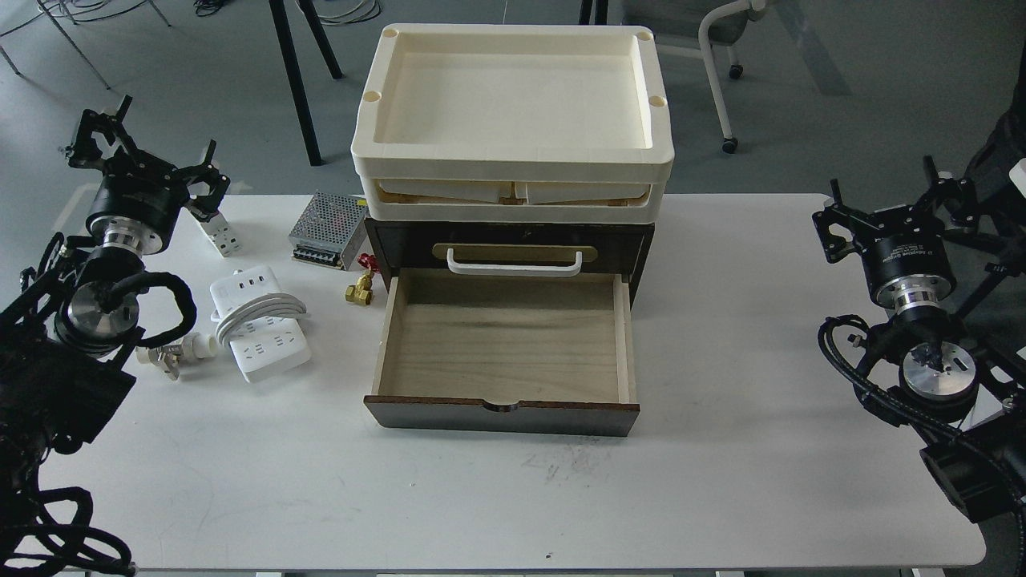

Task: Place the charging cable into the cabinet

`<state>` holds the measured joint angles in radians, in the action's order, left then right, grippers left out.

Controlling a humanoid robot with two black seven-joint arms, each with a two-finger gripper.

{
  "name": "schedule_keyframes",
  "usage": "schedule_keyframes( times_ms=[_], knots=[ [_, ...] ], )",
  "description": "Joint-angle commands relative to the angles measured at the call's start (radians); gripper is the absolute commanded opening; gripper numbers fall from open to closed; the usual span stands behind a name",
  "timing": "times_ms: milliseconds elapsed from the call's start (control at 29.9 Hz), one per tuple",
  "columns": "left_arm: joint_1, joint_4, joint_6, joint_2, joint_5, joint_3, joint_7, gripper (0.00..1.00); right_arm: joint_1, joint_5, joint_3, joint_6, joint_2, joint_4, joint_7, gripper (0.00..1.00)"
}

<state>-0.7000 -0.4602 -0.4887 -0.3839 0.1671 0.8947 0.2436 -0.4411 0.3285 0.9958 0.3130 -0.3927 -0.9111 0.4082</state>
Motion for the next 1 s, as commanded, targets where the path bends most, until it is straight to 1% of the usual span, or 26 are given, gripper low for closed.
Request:
schedule_keyframes(
  times_ms=[0,167,268,334,435,535,669,803,903,970],
  knots=[
    [-0.006,0.0,0.0,0.007,0.0,0.001,0.002,1.0,0.001,0.0,0.0,0.002,0.002,-0.005,0.004,1.0],
    [-0.013,-0.001,0.0,0.007,0.0,-0.011,-0.001,1.0,0.005,0.0,0.003,0.002,0.002,-0.006,0.009,1.0],
    [-0.013,-0.008,0.0,-0.004,0.0,-0.014,-0.015,1.0,0.005,0.0,0.003,0.002,0.002,-0.006,0.009,1.0],
    [-0.012,-0.037,0.0,-0.029,-0.009,-0.016,-0.021,1.0,0.005,0.0,0.003,0.002,0.002,-0.005,0.009,1.0],
    [-0.01,-0.139,0.0,-0.131,-0.038,-0.02,-0.018,0.99,0.005,0.0,0.003,0.002,0.002,-0.006,0.009,1.0],
    [-0.027,-0.222,0.0,-0.252,-0.16,-0.017,-0.015,0.99,0.005,0.0,0.004,0.002,0.002,-0.006,0.011,1.0],
    [-0.108,-0.281,0.0,-0.377,-0.397,-0.019,-0.009,0.99,0.005,0.0,0.006,0.002,0.002,-0.008,0.012,1.0],
    [-0.162,-0.323,0.0,-0.479,-0.619,-0.017,-0.007,0.96,0.007,0.0,0.006,0.002,0.002,-0.008,0.012,1.0],
    [-0.167,-0.426,0.0,-0.565,-0.821,-0.017,-0.006,0.96,0.007,0.0,0.006,0.003,0.002,-0.009,0.012,1.0],
    [-0.162,-0.516,0.0,-0.613,-0.952,-0.02,0.011,0.96,0.007,0.0,0.004,0.003,0.002,-0.009,0.012,1.0]
  ],
)
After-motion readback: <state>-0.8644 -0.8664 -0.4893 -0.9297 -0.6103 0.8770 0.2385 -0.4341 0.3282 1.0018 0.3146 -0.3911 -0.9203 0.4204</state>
